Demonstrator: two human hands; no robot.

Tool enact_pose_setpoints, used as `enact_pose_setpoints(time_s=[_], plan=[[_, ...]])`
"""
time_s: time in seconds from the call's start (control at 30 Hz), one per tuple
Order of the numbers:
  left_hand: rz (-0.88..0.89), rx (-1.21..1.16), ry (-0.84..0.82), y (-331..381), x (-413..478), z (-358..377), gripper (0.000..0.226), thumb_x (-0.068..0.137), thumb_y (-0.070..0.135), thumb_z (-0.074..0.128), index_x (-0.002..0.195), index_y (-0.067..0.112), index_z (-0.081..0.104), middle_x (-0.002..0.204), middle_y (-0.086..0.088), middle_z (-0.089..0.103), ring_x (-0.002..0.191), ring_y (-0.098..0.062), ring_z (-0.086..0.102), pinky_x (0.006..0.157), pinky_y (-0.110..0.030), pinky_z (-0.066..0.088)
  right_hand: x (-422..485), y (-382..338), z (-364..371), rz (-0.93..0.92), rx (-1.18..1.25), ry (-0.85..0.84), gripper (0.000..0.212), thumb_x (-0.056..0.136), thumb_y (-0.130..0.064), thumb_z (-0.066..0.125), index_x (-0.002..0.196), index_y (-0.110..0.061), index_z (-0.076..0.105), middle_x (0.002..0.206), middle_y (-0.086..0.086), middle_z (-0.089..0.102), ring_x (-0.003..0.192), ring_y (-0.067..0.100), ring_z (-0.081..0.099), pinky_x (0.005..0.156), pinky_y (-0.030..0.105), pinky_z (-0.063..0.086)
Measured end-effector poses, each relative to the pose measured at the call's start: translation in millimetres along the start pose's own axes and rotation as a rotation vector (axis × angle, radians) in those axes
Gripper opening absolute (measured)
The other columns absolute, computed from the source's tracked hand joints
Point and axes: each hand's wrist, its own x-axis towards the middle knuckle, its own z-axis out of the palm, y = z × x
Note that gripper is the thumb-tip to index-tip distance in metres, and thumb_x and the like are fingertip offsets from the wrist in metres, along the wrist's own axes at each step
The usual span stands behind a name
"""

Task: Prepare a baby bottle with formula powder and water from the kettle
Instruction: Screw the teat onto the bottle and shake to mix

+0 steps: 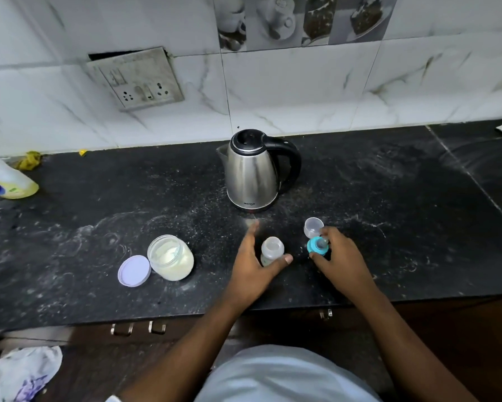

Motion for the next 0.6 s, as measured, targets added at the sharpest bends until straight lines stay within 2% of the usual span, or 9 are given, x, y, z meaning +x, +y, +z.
enact_pose_setpoints(time_s=[0.07, 0.13, 0.2, 0.27, 0.33, 0.43, 0.53, 0.6], plan=[[0.131, 0.08, 0.125, 16.5, -11.4, -5.7, 0.086, 0.084, 0.055, 0.076, 0.158, 0.039, 0.035, 0.152, 0.04, 0.034, 0.15, 0.004, 0.033, 0.12, -0.011, 0.026, -5.7, -16.7, -7.7, -0.038, 0.273, -0.022, 0.052, 0.089, -0.019, 0.081, 0.133, -0.026, 0.053, 0.128, -0.009, 0.064, 0.109, 0.008, 0.066, 0.092, 0.032, 0.058], [0.252, 0.139, 0.127, 29.2, -16.2, -14.3, 0.081, 0.086, 0.04, 0.067, 0.16, 0.03, 0.034, 0.155, 0.031, 0.034, 0.152, 0.001, 0.03, 0.12, -0.009, 0.024, -9.8, -35.7, -12.4, -0.063, 0.494, -0.047, 0.055, 0.086, -0.011, 0.084, 0.128, -0.03, 0.054, 0.123, -0.011, 0.066, 0.107, 0.004, 0.069, 0.091, 0.026, 0.059], [0.264, 0.124, 0.012, 39.3, -16.0, -21.7, 0.077, 0.086, 0.03, 0.067, 0.158, 0.025, 0.04, 0.158, 0.016, 0.045, 0.15, -0.001, 0.038, 0.121, -0.014, 0.029, -11.4, -52.6, -13.9, -0.116, 0.592, -0.076, 0.06, 0.083, -0.005, 0.085, 0.127, -0.031, 0.054, 0.121, -0.009, 0.068, 0.107, 0.005, 0.069, 0.092, 0.025, 0.058], [0.126, -0.066, -0.094, 48.2, -15.6, -23.9, 0.067, 0.088, 0.023, 0.076, 0.151, 0.021, 0.053, 0.15, 0.006, 0.062, 0.14, -0.006, 0.057, 0.116, -0.026, 0.044, -13.3, -66.2, -12.7, -0.211, 0.574, -0.076, 0.062, 0.082, -0.006, 0.086, 0.128, -0.031, 0.052, 0.123, -0.01, 0.067, 0.108, 0.006, 0.068, 0.092, 0.02, 0.055], [-0.026, -0.277, -0.097, 50.9, -15.5, -23.0, 0.059, 0.087, 0.011, 0.084, 0.142, 0.012, 0.061, 0.132, -0.004, 0.076, 0.122, -0.013, 0.071, 0.104, -0.031, 0.056, -16.2, -76.3, -9.6, -0.267, 0.535, -0.054, 0.063, 0.082, -0.009, 0.085, 0.128, -0.035, 0.05, 0.124, -0.014, 0.065, 0.109, 0.004, 0.067, 0.091, 0.018, 0.053], [-0.135, -0.431, -0.066, 53.3, -16.3, -24.0, 0.045, 0.09, -0.002, 0.082, 0.133, 0.001, 0.068, 0.12, -0.014, 0.08, 0.109, -0.022, 0.076, 0.098, -0.035, 0.06, -20.8, -85.7, -2.1, -0.347, 0.483, -0.012, 0.066, 0.081, -0.014, 0.084, 0.126, -0.048, 0.048, 0.122, -0.024, 0.064, 0.111, 0.001, 0.066, 0.093, 0.022, 0.054], [-0.261, -0.678, -0.04, 64.8, -15.3, -34.3, 0.023, 0.094, 0.012, 0.079, 0.113, -0.001, 0.078, 0.113, -0.023, 0.079, 0.097, -0.028, 0.077, 0.084, -0.032, 0.064, -22.8, -83.6, 5.6, -0.382, 0.601, -0.012, 0.071, 0.076, -0.035, 0.087, 0.132, -0.055, 0.047, 0.134, -0.025, 0.062, 0.122, 0.008, 0.063, 0.097, 0.019, 0.051], [-0.447, -0.999, 0.016, 73.5, -10.4, -48.4, 0.027, 0.098, 0.027, 0.074, 0.096, 0.001, 0.081, 0.103, -0.023, 0.078, 0.082, -0.024, 0.079, 0.071, -0.029, 0.067, -23.9, -68.8, 15.1, -0.269, 0.674, 0.022, 0.074, 0.078, -0.037, 0.088, 0.137, -0.049, 0.045, 0.14, -0.018, 0.06, 0.126, 0.01, 0.058, 0.1, 0.026, 0.05]])
